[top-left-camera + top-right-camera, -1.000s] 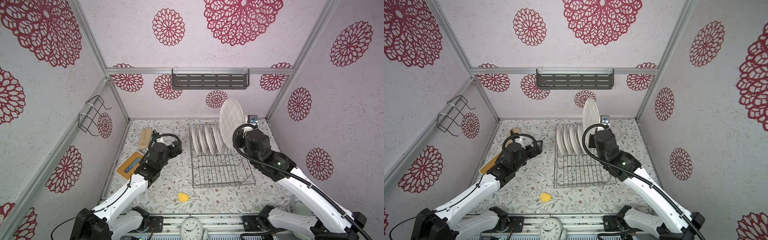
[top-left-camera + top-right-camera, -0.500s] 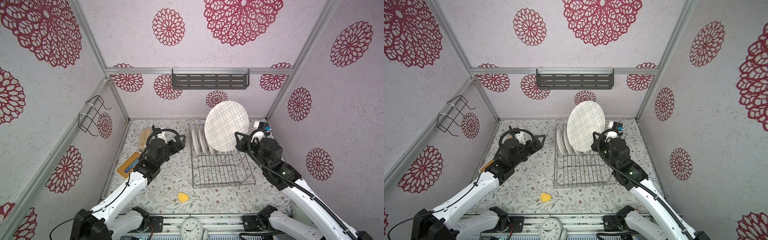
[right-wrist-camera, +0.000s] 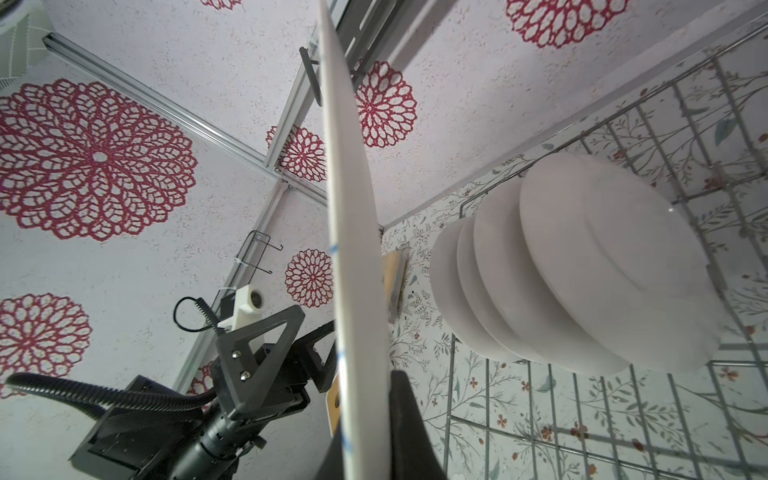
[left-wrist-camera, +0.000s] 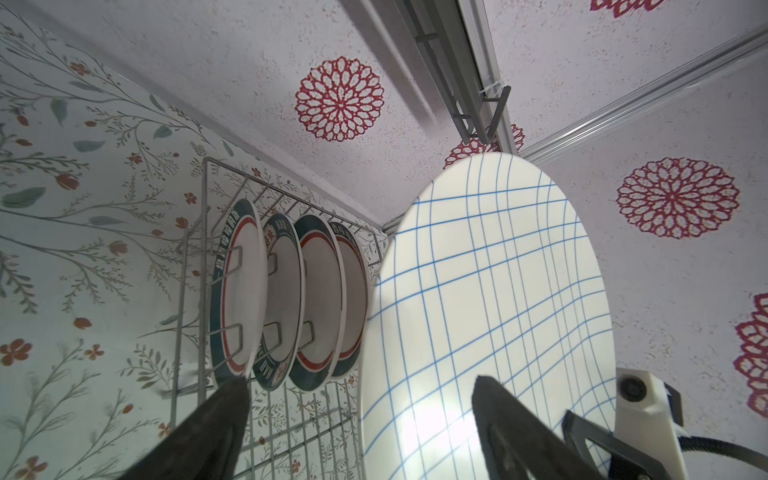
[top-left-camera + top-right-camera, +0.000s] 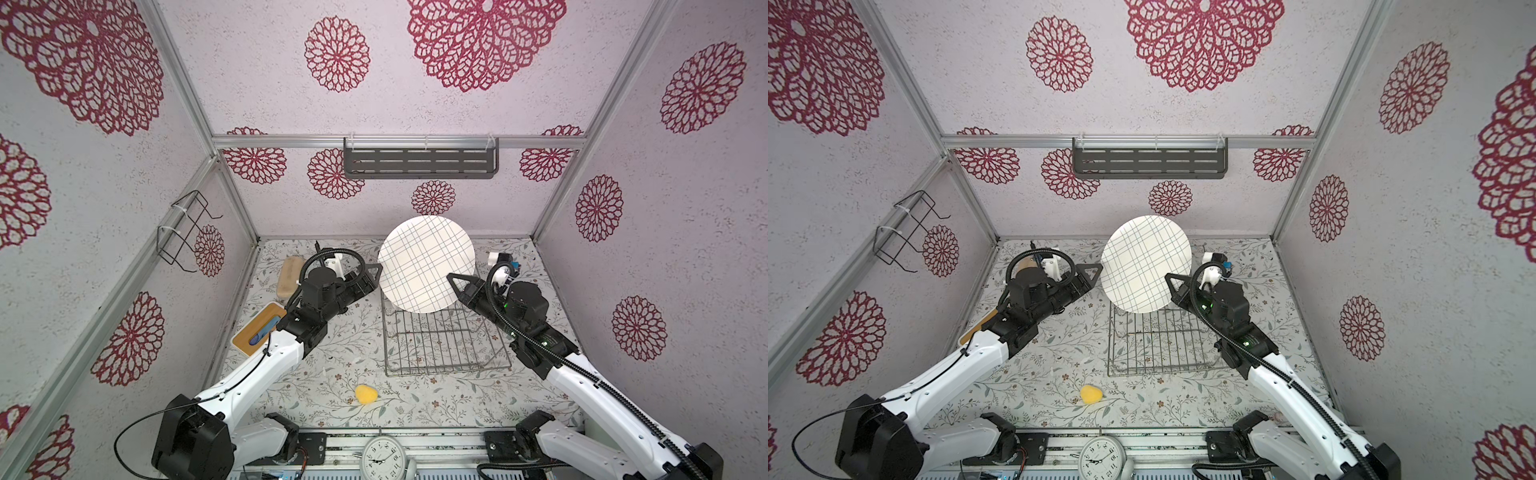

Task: Unload the plates from the dish rack
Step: 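Carry the plate toward the left gripper and grasp its rim with the left gripper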

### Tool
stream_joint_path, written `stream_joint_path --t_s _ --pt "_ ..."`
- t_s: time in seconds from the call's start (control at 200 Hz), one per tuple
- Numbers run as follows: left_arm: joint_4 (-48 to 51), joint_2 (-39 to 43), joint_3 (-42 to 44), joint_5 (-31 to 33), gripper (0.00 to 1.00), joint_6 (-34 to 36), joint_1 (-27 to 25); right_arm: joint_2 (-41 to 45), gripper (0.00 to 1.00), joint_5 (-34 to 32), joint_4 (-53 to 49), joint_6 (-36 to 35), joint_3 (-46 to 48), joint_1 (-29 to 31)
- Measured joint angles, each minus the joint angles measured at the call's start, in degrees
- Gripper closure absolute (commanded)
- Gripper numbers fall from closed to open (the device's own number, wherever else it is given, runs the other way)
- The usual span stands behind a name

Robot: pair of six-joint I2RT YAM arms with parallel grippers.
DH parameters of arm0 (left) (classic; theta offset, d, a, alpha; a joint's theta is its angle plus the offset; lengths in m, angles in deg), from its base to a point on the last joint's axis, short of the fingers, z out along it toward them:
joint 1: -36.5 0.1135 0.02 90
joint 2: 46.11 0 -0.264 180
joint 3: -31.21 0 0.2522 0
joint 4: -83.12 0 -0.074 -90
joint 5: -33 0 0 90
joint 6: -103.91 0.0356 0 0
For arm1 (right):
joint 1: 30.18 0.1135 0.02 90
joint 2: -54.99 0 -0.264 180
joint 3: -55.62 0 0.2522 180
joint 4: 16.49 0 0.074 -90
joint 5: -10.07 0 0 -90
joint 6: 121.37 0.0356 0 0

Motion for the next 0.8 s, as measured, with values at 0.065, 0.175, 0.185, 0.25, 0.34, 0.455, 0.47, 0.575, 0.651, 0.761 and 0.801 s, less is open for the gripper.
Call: stream_joint_path --t_s 0.065,0.175,0.185,0.25,0.34,0.455,0.47,0.575,0.651,0.761,0.801 --pt "-1.20 -0.70 -0.02 -1.22 0.23 -0.59 0.00 0.00 1.00 1.09 1.42 1.38 0.61 -0.33" --pt "-4.07 -1.68 -0.02 -3.41 0.32 -1.88 -0.02 -0.07 1.00 3.37 4.44 3.80 1.33 -1.40" --pt "-4.26 -1.77 -0.02 -3.52 0.33 -1.95 -0.02 -0.07 1.00 3.58 4.68 3.91 1.36 -1.51" --pt "-5.95 -2.10 -0.02 -4.57 0.38 -2.62 -0.04 -0.20 1.00 4.87 6.25 5.31 1.55 -2.40" --pt "-7.34 -2.38 -0.02 -5.66 0.43 -3.23 -0.04 -0.37 1.00 6.54 8.33 6.86 1.84 -3.52" --pt "-8.57 -2.40 -0.02 -6.73 0.49 -3.74 -0.04 -0.63 1.00 8.15 10.19 8.48 2.64 -4.46" --pt "-8.74 -2.40 -0.02 -6.84 0.49 -3.85 -0.04 -0.70 1.00 8.39 10.56 8.87 2.80 -4.57" --pt "-9.25 -2.40 -0.02 -7.41 0.51 -4.35 -0.04 -1.22 1.00 9.75 12.76 10.71 3.98 -5.14" --pt "-9.46 -2.40 -0.02 -8.02 0.54 -4.85 -0.04 -1.62 1.00 10.71 14.45 11.87 4.79 -5.38" --pt "-10.05 -2.40 -0.02 -8.61 0.60 -5.49 -0.04 -2.45 1.00 12.02 16.46 13.38 5.42 -5.79" --pt "-10.21 -2.40 -0.02 -8.76 0.63 -5.86 -0.04 -2.69 1.00 12.39 17.05 13.79 5.62 -5.92"
